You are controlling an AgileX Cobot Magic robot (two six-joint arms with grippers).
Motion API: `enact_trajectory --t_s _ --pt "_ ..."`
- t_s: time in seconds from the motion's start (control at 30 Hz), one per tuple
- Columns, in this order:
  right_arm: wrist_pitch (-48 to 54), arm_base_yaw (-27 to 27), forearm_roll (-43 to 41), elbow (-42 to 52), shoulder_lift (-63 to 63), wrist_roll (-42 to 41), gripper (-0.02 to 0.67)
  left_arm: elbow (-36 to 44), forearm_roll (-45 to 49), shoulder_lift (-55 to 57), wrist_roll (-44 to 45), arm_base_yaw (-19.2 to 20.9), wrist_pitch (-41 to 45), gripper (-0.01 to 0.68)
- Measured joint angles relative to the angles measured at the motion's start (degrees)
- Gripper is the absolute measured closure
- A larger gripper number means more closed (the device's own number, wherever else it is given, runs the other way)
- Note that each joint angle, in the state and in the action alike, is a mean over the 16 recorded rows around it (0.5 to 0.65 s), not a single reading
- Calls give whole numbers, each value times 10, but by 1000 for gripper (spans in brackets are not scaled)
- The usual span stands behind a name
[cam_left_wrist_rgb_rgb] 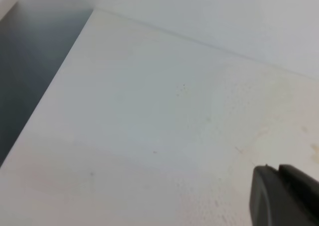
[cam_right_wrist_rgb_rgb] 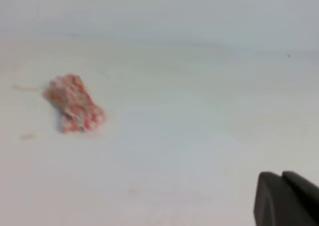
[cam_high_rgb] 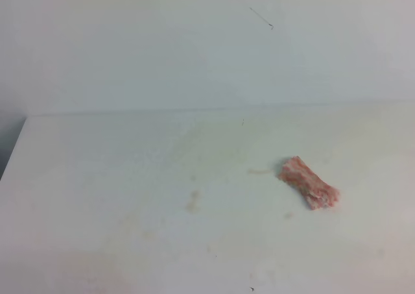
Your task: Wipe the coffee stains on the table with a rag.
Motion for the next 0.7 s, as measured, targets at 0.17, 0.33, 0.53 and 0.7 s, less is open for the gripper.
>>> enact_trajectory --t_s 0.17,0.33,0.53,0.7 --pt "-11 0 29 2 0 -2 650 0 0 0 0 0 0 672" --pt "-13 0 47 3 0 -1 650 0 0 0 0 0 0 672" --pt "-11 0 43 3 0 0 651 0 0 0 0 0 0 672" --pt "-10 0 55 3 0 0 652 0 0 0 0 0 0 672"
